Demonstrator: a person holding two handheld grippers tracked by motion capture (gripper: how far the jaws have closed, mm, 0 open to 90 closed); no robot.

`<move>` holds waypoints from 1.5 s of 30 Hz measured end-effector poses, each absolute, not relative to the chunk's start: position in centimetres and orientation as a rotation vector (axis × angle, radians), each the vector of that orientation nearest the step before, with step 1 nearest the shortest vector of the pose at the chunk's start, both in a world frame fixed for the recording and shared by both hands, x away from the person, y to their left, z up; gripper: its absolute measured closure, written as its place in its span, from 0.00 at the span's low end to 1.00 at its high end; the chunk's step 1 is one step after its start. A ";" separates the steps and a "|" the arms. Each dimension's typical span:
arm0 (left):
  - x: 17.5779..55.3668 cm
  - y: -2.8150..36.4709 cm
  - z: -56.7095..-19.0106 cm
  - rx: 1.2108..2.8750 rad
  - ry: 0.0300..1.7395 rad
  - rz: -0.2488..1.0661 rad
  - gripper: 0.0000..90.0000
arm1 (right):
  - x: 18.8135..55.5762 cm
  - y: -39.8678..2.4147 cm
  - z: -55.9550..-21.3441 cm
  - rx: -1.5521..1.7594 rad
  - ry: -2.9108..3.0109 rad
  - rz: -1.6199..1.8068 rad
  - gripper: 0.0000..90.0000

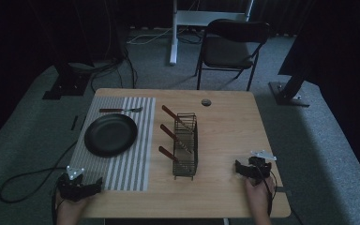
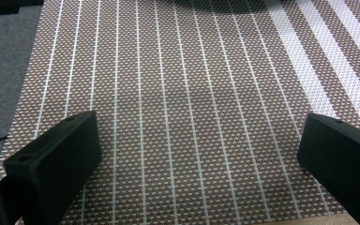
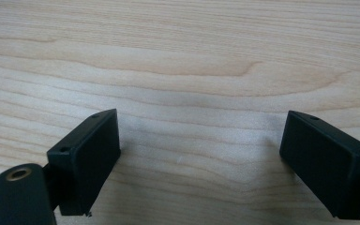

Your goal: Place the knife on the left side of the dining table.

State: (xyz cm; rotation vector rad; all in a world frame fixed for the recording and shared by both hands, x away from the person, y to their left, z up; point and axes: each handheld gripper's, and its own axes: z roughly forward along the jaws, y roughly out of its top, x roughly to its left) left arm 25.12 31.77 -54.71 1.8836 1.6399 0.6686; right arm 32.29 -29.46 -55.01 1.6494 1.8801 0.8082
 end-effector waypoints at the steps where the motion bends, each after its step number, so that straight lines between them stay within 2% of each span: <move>1: 25.1 31.8 -54.7 1.883 1.640 0.668 0.01 | 32.3 -29.5 -55.0 1.649 1.880 0.808 0.13; 34: 25.2 32.0 -54.5 1.914 1.615 0.646 0.02 | 32.3 -29.5 -55.0 1.649 1.880 0.808 0.13; 45: 25.1 31.3 -53.7 1.940 1.584 0.592 0.04 | 32.3 -29.5 -55.0 1.650 1.880 0.808 0.13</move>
